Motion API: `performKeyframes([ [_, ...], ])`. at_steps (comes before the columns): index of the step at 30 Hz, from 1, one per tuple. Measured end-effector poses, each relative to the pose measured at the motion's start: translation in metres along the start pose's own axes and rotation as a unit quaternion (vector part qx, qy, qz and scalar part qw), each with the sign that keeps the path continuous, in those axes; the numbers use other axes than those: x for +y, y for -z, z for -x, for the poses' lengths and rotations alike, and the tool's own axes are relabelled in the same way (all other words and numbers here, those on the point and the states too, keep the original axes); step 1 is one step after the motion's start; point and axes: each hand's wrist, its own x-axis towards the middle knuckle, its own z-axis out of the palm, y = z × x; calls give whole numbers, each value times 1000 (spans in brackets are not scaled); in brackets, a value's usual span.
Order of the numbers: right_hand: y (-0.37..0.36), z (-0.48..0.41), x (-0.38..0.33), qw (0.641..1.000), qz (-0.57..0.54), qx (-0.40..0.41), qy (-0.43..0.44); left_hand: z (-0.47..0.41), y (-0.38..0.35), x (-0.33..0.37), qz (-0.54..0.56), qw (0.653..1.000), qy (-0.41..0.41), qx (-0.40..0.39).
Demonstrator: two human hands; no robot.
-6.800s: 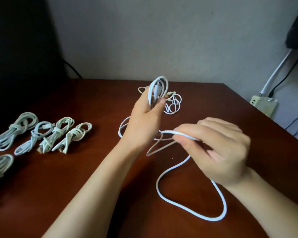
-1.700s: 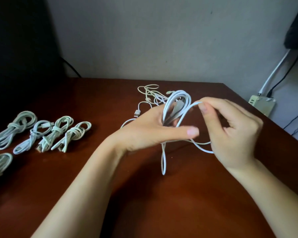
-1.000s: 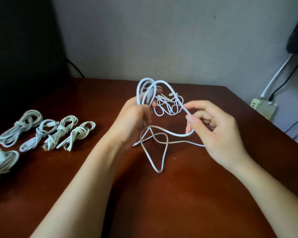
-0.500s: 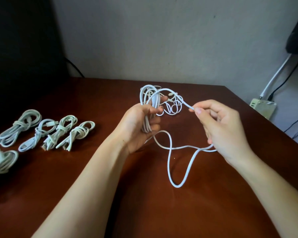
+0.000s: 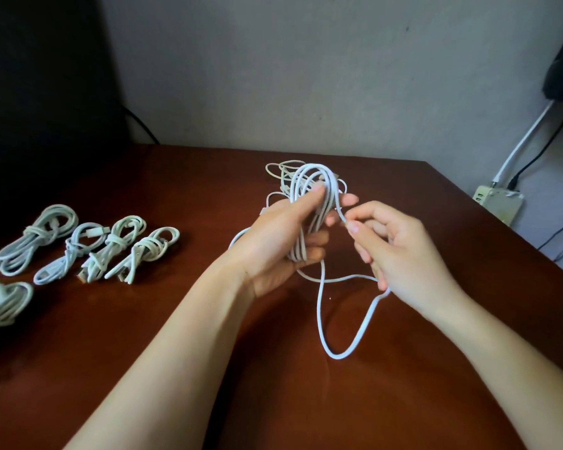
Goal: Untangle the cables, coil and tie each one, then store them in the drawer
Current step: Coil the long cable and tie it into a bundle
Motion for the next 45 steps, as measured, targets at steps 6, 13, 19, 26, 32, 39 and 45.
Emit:
performKeyframes([
  [6, 0, -3, 0, 994, -33, -55, -85, 0, 1, -4, -106, 993, -44, 35],
  [13, -8, -1, -1, 929, -274, -131, -211, -3, 3, -5, -104, 984, -108, 101],
  [19, -5, 0, -3, 856, -430, -181, -221, -7, 5, -4, -126, 960, -172, 180],
  [26, -10, 9, 1, 877, -338, -310, -145, -8, 10, -2, -185, 905, -246, 292],
  [32, -21, 23, -12, 922, -188, -329, -77, -11, 19, -2, -187, 867, -281, 366],
  [39, -15, 13, -1, 990, 27, -61, 125, -16, 42, 2, -59, 853, -247, 456],
  [45, 6, 0, 10, 957, 183, 92, 206, -14, 47, 5, -15, 862, -229, 451],
])
